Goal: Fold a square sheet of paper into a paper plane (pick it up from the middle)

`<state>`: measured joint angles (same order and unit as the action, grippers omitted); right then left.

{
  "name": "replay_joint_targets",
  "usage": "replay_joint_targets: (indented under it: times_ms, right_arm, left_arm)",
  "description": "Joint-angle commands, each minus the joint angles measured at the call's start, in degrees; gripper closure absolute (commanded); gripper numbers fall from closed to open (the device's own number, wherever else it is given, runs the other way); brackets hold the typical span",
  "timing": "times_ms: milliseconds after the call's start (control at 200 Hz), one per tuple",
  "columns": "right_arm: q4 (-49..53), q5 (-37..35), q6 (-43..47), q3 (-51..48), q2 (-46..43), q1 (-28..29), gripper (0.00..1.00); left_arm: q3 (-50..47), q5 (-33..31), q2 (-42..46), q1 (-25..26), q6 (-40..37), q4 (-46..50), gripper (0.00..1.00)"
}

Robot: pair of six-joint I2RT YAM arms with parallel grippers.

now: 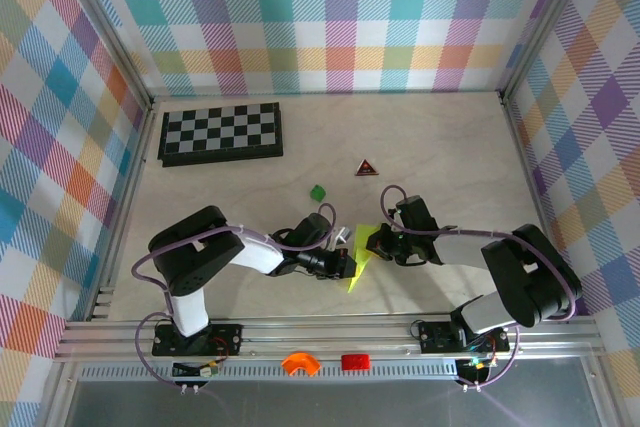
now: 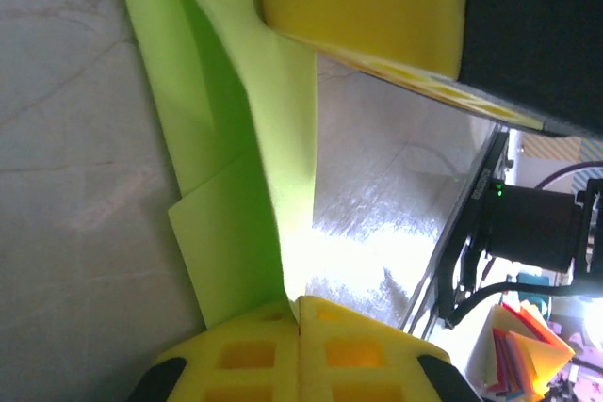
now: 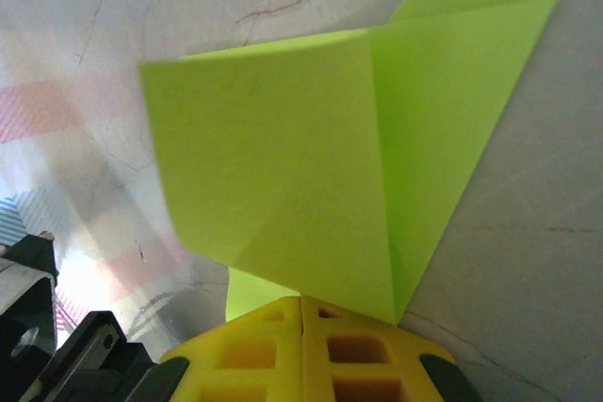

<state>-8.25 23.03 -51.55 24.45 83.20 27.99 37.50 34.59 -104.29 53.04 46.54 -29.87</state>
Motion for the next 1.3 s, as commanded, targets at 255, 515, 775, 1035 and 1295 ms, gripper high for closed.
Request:
replay_joint_targets:
  times_ms: [255,515,775,1035,1295]
  right_arm:
    - [7.02,-5.88,0.58,-1.77,3.33,0.05,1.0]
    - [7.19,-5.98,0.72,-1.77,3.46,0.05,1.0]
    - [7.22,-6.23,0.75,-1.77,3.63,0.05,1.0]
    - [7.09,-6.24,0.7,-1.69,4.16,0.05,1.0]
    - [7.02,-6.33,0.84,-1.6,4.69,0.05,1.0]
  left_arm:
    - [-3.95,5.22,-2.57,-0.21,3.8,-10.56,1.0]
    - [-5.39,4.49,-2.27,-0.23,4.31,-11.03,0.82]
    - [-5.67,5.27,-2.27,-0.2,4.26,-12.14,1.0]
    - [-6.46,4.7,-0.29,-0.19,3.52,-9.59,0.89]
    - [-8.14,6.01,1.81,-0.04,2.06,-6.54,0.84]
